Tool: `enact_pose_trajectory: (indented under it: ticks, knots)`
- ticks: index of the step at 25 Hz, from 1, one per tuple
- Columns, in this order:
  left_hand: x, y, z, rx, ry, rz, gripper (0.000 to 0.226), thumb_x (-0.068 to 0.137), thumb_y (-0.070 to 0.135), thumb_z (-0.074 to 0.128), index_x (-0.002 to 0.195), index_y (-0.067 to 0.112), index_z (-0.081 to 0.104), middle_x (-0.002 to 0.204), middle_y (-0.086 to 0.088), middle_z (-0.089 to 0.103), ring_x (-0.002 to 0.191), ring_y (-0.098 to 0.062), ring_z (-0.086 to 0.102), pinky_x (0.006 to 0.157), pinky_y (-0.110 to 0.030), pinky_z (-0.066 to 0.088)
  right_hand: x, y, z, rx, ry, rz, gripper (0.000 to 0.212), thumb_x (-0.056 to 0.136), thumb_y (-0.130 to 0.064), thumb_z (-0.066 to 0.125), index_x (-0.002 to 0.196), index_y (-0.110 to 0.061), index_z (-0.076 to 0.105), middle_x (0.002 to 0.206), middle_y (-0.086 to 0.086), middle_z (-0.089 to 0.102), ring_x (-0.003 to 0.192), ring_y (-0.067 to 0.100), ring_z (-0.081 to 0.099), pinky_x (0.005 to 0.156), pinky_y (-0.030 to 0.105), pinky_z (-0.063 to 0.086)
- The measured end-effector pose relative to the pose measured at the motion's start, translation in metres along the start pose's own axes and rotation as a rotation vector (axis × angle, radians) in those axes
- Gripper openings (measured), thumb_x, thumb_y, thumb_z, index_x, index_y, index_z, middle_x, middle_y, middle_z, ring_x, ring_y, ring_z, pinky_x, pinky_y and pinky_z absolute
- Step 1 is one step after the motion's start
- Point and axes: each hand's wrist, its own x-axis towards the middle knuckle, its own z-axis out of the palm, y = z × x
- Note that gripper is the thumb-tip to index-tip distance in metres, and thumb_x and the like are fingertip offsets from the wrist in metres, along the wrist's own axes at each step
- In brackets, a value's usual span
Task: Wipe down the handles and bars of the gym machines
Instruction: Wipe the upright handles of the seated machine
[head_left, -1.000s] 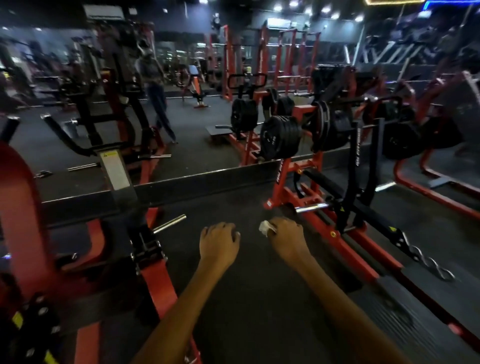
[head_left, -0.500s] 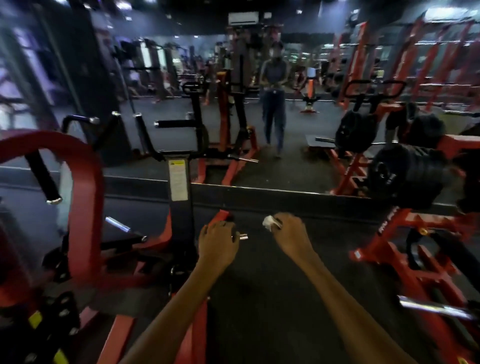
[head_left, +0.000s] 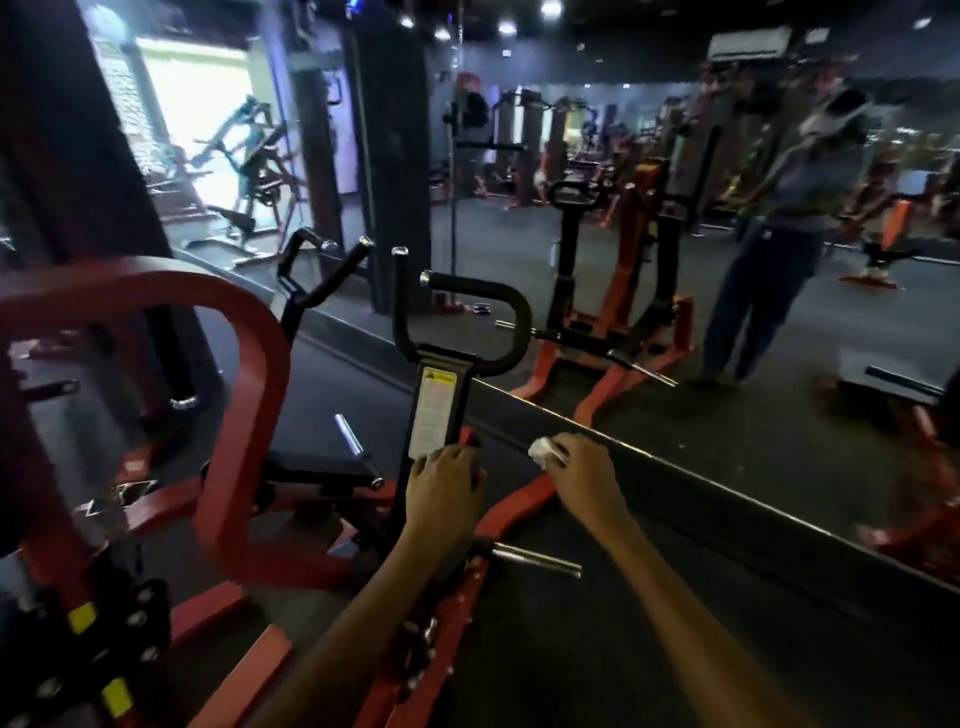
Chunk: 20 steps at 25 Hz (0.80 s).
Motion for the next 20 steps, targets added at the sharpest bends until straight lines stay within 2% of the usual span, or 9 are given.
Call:
enact_pose_trajectory:
  ticks: [5,8,11,13,14,17,20]
  knots:
    - [0.085,-0.032,0.037,-0.058,0.08,-0.067,0.037,0.098,0.034,0.046,0.131,0.019,0.054,0.135,0.001,0.055,0.127,-0.019,0.047,0.106,-0.034,0.031,0.1,0.018,0.032,0.138,-0.01,-0.081,0.012,0.084,-0.009,0.066,0.091,0.0,0.067,0.087,0.013,0.069,0.082,0.026,0.065,0.077,0.037,0.051]
    - [0.143,-0.06,0.057,-0.148,0.153,-0.102,0.045,0.1,0.038,0.039,0.136,0.014,0.05,0.142,-0.006,0.049,0.134,-0.025,0.041,0.11,-0.035,0.03,0.161,0.011,0.041,0.284,-0.005,-0.067,0.021,0.084,-0.003,0.065,0.105,0.0,0.065,0.093,0.008,0.067,0.081,0.014,0.063,0.072,0.015,0.047]
    - [0.211,-0.085,0.081,-0.165,0.243,-0.016,0.057,0.096,0.046,0.031,0.135,0.009,0.052,0.146,-0.008,0.045,0.14,-0.027,0.034,0.114,-0.037,0.026,0.232,0.004,0.052,0.48,-0.025,0.0,0.028,0.087,0.004,0.058,0.114,-0.002,0.063,0.1,0.01,0.066,0.065,-0.002,0.062,0.059,0.007,0.048]
    - [0.253,-0.101,0.094,-0.129,0.235,0.046,0.059,0.098,0.047,0.028,0.138,0.01,0.05,0.148,-0.009,0.043,0.143,-0.026,0.029,0.117,-0.041,0.024,0.274,0.003,0.058,0.476,-0.002,-0.051,0.028,0.087,0.006,0.056,0.113,-0.001,0.064,0.105,0.009,0.065,0.076,-0.002,0.063,0.066,0.003,0.045]
    - [0.267,-0.107,0.099,-0.101,0.213,0.07,0.059,0.099,0.047,0.026,0.138,0.011,0.05,0.148,-0.009,0.044,0.143,-0.025,0.029,0.118,-0.041,0.023,0.29,0.003,0.06,0.435,0.021,-0.09,0.029,0.087,0.005,0.056,0.114,-0.002,0.064,0.109,0.008,0.064,0.087,0.005,0.063,0.075,0.005,0.044]
    - [0.285,-0.127,0.119,-0.045,0.23,0.156,0.059,0.103,0.047,0.019,0.13,0.011,0.057,0.136,-0.008,0.056,0.136,-0.024,0.039,0.116,-0.032,0.016,0.342,-0.007,0.074,0.294,0.042,-0.267,0.031,0.087,0.001,0.06,0.117,-0.001,0.062,0.118,0.011,0.062,0.11,0.018,0.057,0.096,0.018,0.042]
    - [0.287,-0.133,0.134,-0.099,0.339,0.177,0.048,0.104,0.038,0.024,0.128,0.011,0.056,0.132,-0.007,0.057,0.133,-0.023,0.039,0.117,-0.033,0.016,0.396,-0.039,0.103,0.149,-0.007,-0.559,0.032,0.087,0.005,0.056,0.119,0.002,0.061,0.119,0.018,0.062,0.113,0.023,0.056,0.096,0.008,0.033]
